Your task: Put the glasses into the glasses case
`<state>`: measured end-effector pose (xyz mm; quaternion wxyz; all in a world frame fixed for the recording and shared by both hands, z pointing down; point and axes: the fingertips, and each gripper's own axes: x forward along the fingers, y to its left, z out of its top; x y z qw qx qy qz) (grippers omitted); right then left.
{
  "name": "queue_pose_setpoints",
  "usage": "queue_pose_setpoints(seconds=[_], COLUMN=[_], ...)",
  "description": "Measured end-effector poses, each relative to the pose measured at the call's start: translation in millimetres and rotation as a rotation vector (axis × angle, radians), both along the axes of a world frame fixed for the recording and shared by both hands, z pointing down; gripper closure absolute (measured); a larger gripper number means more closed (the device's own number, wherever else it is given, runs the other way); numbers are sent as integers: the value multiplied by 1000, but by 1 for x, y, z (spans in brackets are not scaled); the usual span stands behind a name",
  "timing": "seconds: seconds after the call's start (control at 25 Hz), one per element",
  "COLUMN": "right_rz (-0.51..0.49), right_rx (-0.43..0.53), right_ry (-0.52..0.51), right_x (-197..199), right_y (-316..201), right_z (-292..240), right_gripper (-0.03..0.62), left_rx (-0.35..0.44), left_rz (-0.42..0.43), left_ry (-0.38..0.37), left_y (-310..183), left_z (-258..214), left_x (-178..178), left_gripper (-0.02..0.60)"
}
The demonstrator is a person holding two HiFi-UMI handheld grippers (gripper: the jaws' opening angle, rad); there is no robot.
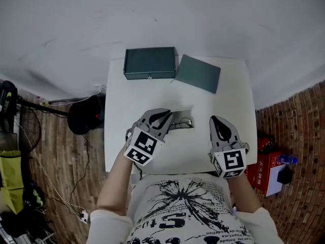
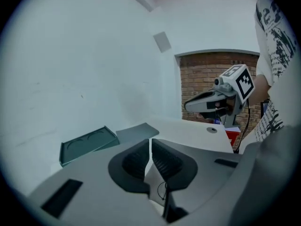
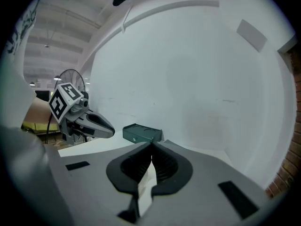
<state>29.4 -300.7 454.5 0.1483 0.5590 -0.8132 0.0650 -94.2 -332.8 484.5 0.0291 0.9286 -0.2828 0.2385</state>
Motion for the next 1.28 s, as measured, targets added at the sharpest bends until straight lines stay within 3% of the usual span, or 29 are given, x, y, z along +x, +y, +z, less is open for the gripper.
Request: queue_pose_setpoints(seconds=[0.28,0.72,1.28], right_rz=[-83,-193,-217], right_rx=[51,127,130], right_ry=[-15,-39,-8], right_x=[-23,-50,-63], right_y=[-2,1,12], right_z=[-26,-51,-58], right_gripper=[579,580,580], left_rx=[125,207,220], left_rz=[-121,-391,-373], left_ry=[76,185,247], left_y=[9,37,47], left_z=[-61,-100,-111], left_x=[-34,-99,-90], left_gripper=[568,568,568])
